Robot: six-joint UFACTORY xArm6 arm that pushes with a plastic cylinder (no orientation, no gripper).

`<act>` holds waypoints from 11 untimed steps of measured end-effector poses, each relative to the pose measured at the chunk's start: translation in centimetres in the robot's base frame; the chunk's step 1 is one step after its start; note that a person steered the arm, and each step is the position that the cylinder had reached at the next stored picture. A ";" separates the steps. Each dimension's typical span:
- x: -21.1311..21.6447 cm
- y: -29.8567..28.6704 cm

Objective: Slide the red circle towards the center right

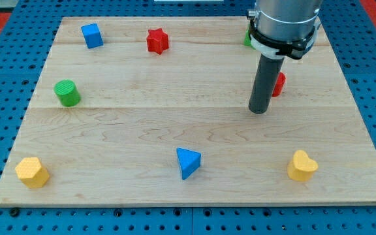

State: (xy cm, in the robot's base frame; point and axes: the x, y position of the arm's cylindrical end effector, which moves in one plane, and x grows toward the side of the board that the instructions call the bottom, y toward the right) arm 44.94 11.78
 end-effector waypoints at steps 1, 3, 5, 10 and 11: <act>0.0 -0.1; -0.4 -0.1; -0.7 -0.1; -1.8 1.5; -6.9 2.6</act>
State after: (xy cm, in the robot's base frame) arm 38.03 14.38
